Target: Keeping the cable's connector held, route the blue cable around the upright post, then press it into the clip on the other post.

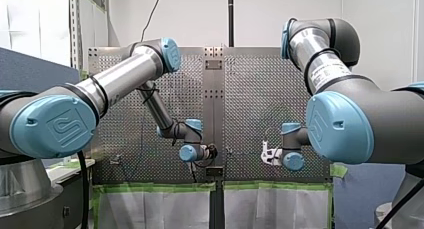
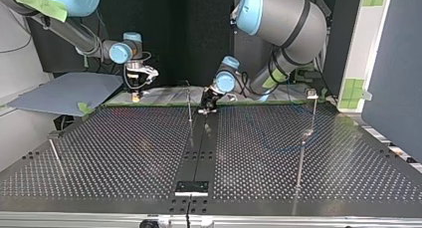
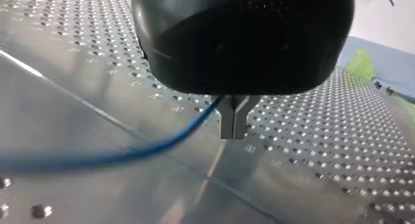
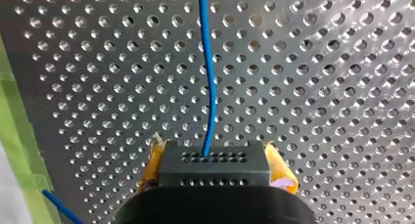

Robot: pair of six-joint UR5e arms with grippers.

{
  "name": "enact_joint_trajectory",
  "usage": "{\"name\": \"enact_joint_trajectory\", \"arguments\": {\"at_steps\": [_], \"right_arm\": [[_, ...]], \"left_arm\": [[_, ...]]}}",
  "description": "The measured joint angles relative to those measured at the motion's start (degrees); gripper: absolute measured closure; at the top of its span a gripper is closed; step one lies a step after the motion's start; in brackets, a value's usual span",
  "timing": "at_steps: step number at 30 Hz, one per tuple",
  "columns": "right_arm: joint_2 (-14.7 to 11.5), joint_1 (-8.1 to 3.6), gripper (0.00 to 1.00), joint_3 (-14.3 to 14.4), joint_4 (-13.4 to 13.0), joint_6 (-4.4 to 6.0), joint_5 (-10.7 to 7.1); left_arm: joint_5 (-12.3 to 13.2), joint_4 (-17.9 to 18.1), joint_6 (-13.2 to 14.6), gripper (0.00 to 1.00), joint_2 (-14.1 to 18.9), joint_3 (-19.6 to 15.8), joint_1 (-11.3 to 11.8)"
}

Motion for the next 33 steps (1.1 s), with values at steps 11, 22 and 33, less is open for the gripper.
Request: {"name": "enact_joint_trajectory", "arguments": {"at_steps": [11, 22, 33], "right_arm": [[0.01, -0.60, 1.00, -1.22, 0.56, -0.21, -0.02], [0.09, -0.71, 1.00, -3.66, 1.45, 0.22, -2.57], [0.17, -0.78, 1.00, -5.00, 2.68, 0.24, -3.42]], "left_arm": [[0.07, -1.38, 0.72, 1.00, 0.04, 0.33, 0.43], [0.21, -4.94, 6.42, 1.00, 0.06, 0.32, 0.88], [-0.49, -5.65, 8.57, 0.75, 0.06, 0.29, 0.54]]}}
